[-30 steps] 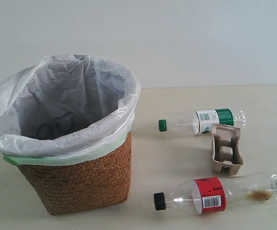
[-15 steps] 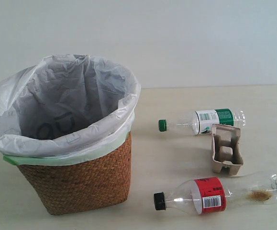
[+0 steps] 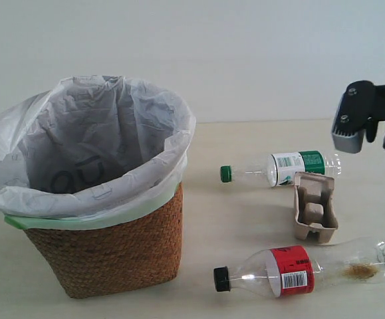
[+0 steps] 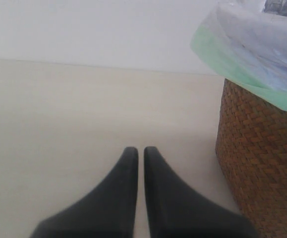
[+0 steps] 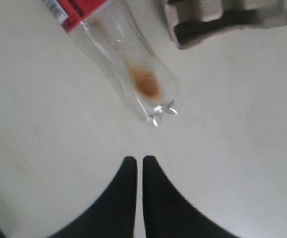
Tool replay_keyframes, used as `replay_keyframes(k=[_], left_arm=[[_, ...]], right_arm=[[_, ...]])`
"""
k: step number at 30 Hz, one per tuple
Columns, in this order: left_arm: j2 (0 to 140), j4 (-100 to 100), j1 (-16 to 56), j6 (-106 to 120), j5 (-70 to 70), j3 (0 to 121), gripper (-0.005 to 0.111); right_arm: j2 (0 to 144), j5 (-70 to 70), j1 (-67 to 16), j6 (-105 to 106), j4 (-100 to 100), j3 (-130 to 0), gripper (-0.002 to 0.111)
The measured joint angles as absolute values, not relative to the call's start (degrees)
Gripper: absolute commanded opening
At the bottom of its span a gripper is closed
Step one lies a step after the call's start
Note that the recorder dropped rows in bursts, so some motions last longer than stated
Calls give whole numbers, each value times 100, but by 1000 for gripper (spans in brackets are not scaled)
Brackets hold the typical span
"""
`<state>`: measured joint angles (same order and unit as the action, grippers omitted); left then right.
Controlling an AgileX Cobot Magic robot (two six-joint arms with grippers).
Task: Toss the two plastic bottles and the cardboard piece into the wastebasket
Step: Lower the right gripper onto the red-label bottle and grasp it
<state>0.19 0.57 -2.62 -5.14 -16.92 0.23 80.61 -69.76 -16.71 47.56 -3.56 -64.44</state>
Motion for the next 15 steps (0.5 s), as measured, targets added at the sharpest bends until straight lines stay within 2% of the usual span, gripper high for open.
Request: replay_keyframes(k=[6, 8, 15], left_arm=[[19, 57, -262, -514, -1692, 23, 4], [19, 57, -262, -514, -1692, 23, 4], [19, 57, -262, -514, -1692, 23, 4]], right_arm=[[8415, -6897, -1671, 4790, -164, -6293, 46], [8510, -6761, -1671, 4790, -149, -6252, 49], [8713, -6309, -1671, 5061, -433, -6037, 49]])
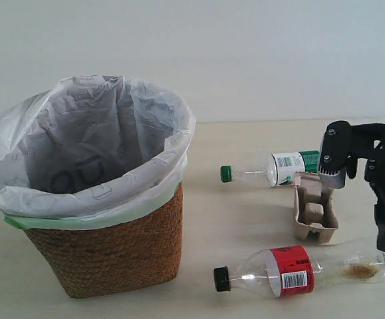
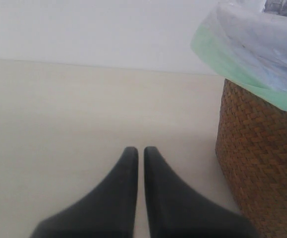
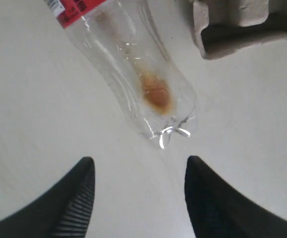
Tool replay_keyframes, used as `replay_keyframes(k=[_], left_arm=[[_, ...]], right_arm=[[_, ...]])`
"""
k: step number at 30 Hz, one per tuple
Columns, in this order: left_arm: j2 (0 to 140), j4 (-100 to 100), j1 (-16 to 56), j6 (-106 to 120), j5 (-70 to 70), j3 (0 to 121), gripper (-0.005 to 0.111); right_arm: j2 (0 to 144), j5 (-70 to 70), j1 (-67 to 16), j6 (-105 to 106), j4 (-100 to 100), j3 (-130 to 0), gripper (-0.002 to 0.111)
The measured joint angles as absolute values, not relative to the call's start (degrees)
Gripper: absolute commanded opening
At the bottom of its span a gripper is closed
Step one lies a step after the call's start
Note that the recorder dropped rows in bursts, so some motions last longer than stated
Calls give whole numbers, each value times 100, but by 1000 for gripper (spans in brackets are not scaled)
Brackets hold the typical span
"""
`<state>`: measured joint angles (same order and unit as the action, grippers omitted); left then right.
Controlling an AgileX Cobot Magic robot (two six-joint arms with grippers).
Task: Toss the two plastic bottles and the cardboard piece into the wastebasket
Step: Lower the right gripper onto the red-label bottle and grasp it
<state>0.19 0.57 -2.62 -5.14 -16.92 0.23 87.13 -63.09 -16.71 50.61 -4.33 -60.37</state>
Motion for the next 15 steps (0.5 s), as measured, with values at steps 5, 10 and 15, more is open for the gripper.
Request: replay_keyframes(k=[5, 10, 15], left_arm=[[19, 57, -262, -514, -1692, 23, 4], [19, 57, -262, -514, -1692, 23, 4], [19, 57, -262, -514, -1692, 23, 4]], right_arm=[[8993, -5907, -1671, 5038, -480, -5969, 49], [9422, -5930, -1671, 5053, -480, -5935, 49], [9468, -5823, -1805, 5275, -446, -5935, 49]])
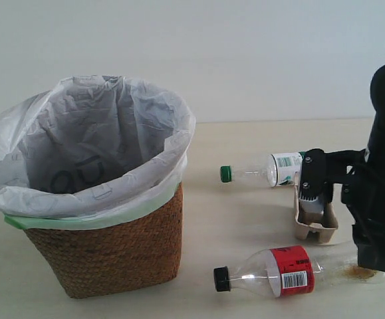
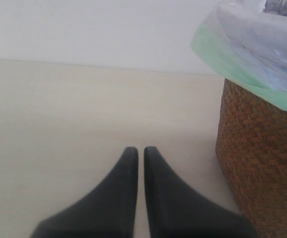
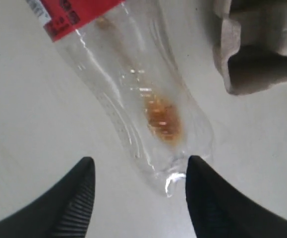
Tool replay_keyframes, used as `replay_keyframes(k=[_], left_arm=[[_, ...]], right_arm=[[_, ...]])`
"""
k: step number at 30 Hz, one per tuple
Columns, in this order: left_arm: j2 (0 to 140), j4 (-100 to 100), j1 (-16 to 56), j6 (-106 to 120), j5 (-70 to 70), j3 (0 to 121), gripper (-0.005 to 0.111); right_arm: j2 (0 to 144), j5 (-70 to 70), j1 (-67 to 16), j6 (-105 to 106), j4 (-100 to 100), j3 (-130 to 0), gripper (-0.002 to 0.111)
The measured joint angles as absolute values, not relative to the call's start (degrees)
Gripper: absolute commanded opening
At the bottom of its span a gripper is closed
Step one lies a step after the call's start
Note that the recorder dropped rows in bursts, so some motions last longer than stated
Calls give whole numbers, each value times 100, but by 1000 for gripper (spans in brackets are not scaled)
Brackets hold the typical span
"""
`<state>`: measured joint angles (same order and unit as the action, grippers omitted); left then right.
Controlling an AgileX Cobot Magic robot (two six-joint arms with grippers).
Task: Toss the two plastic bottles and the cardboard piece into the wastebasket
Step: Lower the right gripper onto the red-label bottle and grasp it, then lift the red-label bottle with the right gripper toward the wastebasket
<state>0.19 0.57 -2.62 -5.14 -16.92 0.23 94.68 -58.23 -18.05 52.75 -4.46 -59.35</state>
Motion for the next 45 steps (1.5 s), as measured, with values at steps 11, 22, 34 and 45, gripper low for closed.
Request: replay_keyframes(k=[11, 22, 34, 45], left_arm=[[19, 57, -262, -514, -1692, 23, 4], [19, 57, -262, -514, -1692, 23, 4], [19, 57, -262, -514, -1692, 23, 4], [19, 57, -262, -514, -1692, 23, 4]], right_arm=[[9949, -5489, -2188, 5380, -674, -5935, 49], [10394, -5387, -2192, 5380, -499, -5997, 49], [10602, -5108, -2202, 5043, 455, -5508, 45], [10574, -5442, -2202, 4548, 660, -5482, 1]])
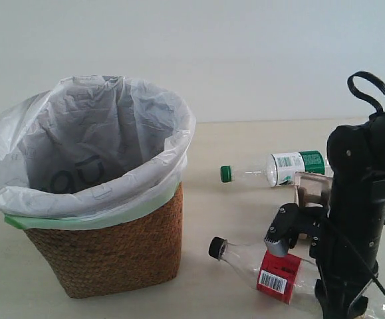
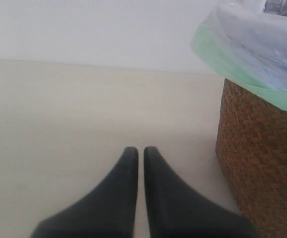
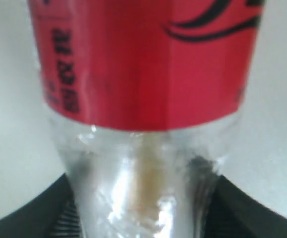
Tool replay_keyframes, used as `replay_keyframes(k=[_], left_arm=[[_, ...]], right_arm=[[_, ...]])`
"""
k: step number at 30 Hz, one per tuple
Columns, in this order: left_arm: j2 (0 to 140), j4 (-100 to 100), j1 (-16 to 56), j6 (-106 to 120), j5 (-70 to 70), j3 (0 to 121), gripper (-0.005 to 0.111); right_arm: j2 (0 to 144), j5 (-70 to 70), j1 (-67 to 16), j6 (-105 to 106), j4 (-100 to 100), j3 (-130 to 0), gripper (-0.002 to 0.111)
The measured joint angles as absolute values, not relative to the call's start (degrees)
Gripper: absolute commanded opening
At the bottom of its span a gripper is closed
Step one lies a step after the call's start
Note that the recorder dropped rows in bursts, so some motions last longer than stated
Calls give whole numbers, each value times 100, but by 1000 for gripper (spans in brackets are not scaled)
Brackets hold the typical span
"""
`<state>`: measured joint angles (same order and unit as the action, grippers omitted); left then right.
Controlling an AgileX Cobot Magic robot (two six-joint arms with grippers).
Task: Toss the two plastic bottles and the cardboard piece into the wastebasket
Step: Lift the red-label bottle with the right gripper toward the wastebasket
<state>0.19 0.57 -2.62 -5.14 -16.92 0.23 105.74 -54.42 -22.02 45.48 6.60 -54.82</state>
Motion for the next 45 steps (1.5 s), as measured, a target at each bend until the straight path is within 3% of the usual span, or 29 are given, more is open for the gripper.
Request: replay_keyframes(k=[13, 24, 32, 45], left_arm=[[19, 57, -262, -514, -1692, 23, 4], [19, 57, -262, -514, -1692, 23, 4], [19, 57, -262, -514, -1692, 23, 4], [19, 57, -262, -514, -1692, 23, 4]], right_arm=[[8116, -5314, -2202, 3879, 1728, -5467, 0], [6117, -2784, -2202, 1106, 1144, -5361, 0], [6367, -1440, -2202, -984, -422, -5358, 0], [7454, -488, -2597, -1038, -102, -5300, 0]])
